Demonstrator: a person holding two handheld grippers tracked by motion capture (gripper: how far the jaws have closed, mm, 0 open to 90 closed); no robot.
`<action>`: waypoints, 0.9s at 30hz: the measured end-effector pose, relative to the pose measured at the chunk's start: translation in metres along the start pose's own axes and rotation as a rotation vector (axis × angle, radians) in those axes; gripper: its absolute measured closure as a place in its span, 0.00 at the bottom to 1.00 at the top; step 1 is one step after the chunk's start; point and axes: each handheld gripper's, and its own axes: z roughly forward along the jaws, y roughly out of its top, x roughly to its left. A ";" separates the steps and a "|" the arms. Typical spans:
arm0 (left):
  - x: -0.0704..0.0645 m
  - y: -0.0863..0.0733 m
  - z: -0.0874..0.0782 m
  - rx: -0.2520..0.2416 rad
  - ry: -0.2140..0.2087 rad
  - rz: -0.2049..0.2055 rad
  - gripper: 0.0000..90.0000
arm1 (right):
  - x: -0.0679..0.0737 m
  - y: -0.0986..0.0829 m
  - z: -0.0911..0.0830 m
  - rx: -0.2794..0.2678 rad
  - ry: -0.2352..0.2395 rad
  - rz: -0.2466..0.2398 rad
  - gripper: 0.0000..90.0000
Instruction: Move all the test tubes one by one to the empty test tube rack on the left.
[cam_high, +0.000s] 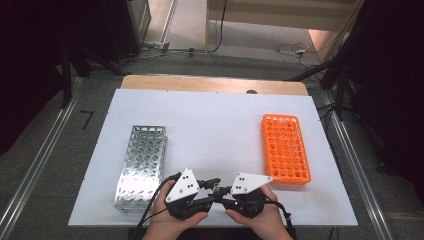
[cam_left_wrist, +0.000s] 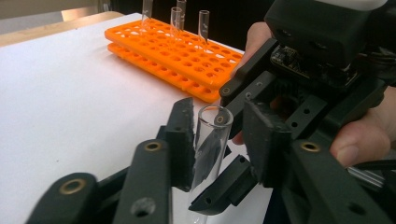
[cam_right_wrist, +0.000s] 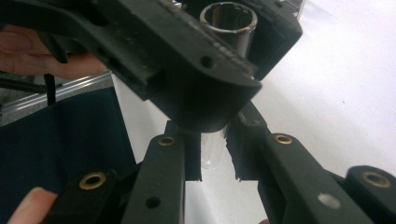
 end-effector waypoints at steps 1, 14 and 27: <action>0.000 0.000 0.000 0.000 0.000 0.000 0.73 | 0.000 0.000 0.000 0.000 0.000 -0.001 0.82; 0.002 0.000 -0.002 0.003 0.005 0.000 0.80 | 0.001 0.000 0.000 0.000 0.006 -0.006 0.82; 0.001 0.001 -0.003 -0.002 0.017 0.014 0.82 | 0.000 0.000 -0.001 -0.010 0.011 -0.009 0.82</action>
